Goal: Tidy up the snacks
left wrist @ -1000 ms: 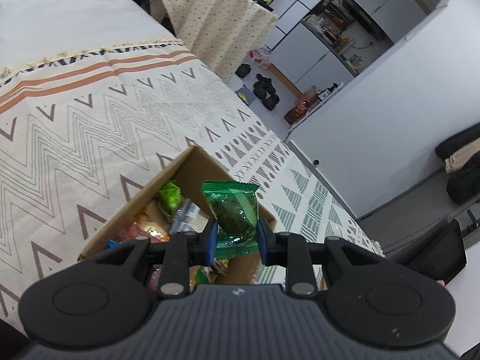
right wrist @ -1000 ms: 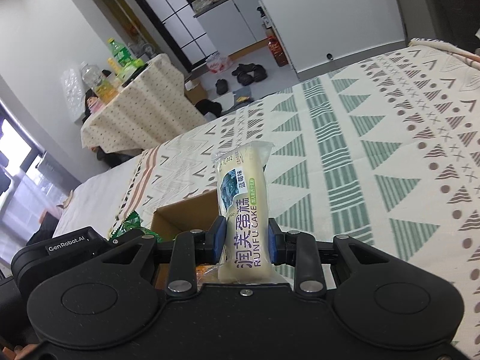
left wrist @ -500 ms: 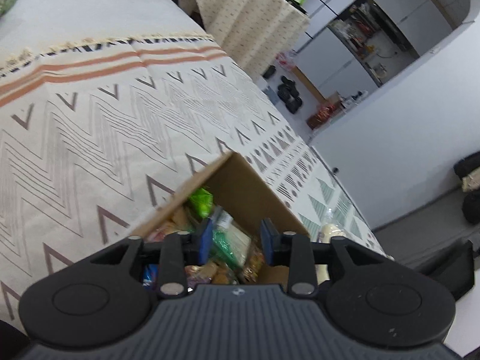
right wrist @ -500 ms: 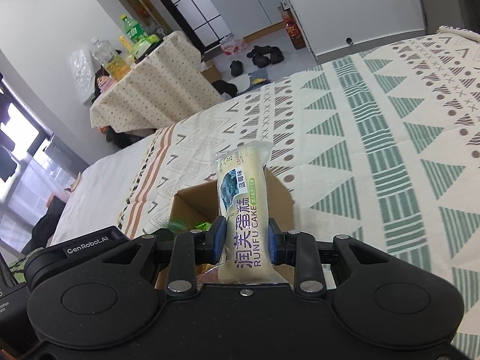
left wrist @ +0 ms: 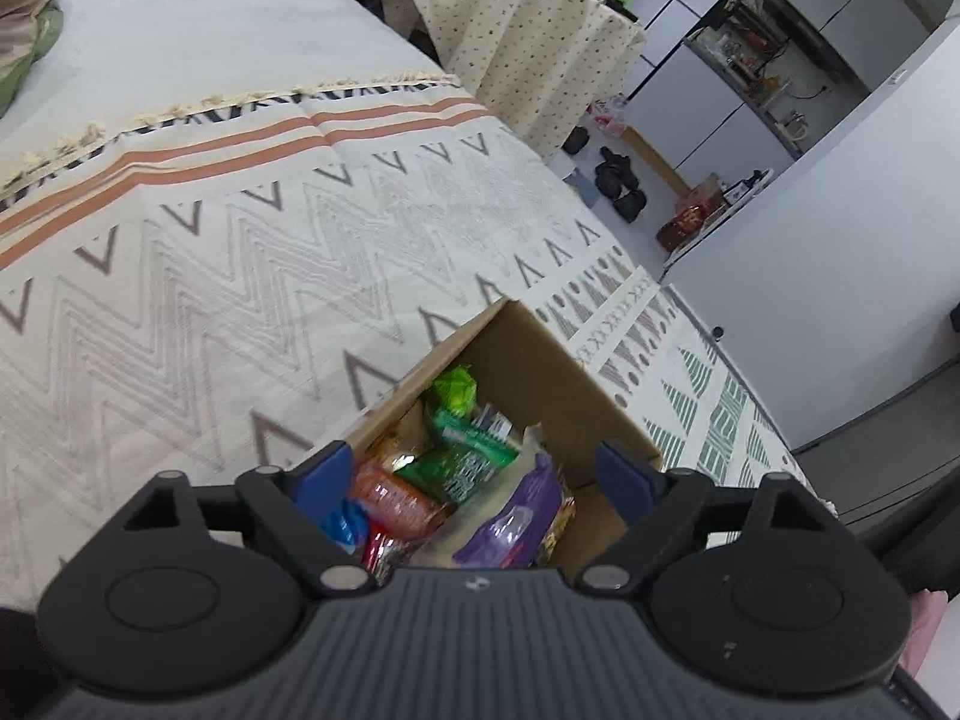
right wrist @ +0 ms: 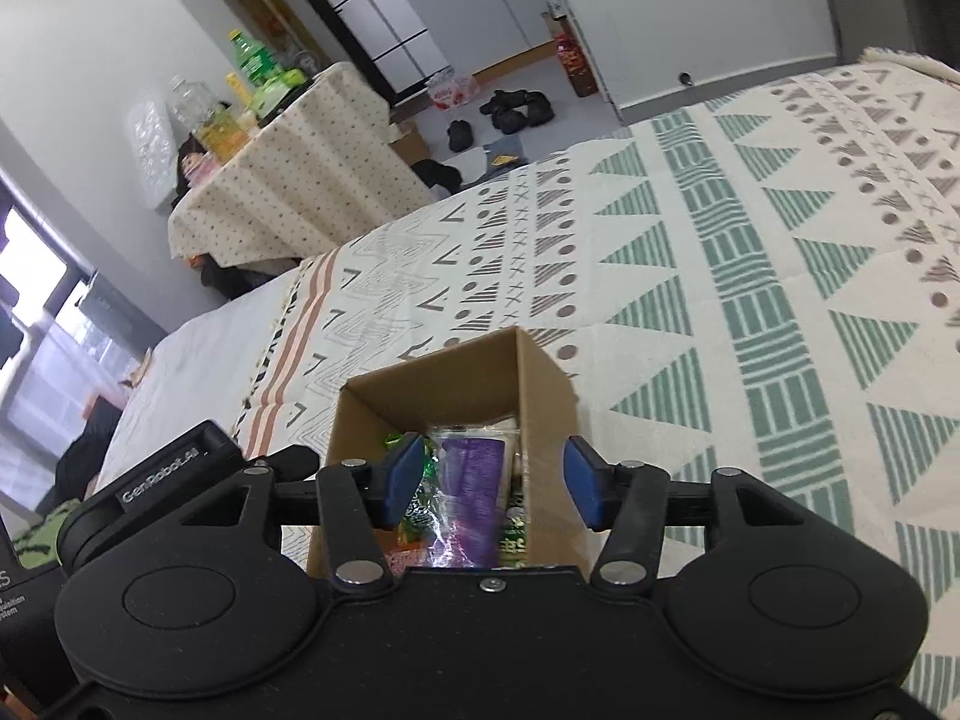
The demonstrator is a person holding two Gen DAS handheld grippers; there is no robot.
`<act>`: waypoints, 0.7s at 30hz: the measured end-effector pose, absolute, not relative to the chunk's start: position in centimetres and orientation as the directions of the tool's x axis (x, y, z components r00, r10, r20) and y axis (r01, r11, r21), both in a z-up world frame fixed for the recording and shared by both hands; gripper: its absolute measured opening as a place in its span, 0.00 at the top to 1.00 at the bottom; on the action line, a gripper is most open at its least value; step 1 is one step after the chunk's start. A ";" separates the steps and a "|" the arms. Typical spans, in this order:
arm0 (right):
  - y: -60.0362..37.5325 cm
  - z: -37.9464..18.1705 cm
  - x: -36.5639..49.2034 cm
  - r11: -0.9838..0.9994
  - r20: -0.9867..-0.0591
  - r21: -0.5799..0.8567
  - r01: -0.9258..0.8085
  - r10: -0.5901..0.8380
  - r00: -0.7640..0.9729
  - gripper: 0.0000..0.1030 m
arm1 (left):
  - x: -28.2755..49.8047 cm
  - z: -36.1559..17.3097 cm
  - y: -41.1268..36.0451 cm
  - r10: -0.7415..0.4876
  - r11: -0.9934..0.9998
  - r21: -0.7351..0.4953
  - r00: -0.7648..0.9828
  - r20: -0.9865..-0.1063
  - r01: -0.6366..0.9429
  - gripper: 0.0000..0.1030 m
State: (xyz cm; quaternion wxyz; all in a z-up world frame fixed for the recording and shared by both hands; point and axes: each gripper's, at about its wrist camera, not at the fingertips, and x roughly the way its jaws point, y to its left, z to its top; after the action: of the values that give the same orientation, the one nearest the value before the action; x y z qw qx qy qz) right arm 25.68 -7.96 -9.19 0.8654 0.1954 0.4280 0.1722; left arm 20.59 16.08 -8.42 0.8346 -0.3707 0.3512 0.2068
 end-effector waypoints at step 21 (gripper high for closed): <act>-15.6 -5.2 20.9 0.889 -0.672 0.451 -0.075 0.394 0.627 0.02 | 16.6 -2.4 9.5 0.016 0.798 -0.374 0.638 -0.770 -0.472 0.03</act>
State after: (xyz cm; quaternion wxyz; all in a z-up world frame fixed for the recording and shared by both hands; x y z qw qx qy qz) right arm 20.94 -15.60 -5.24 0.8808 0.1941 0.4108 0.1331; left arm 16.58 9.55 -2.41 0.8592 -0.2839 0.4012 0.1420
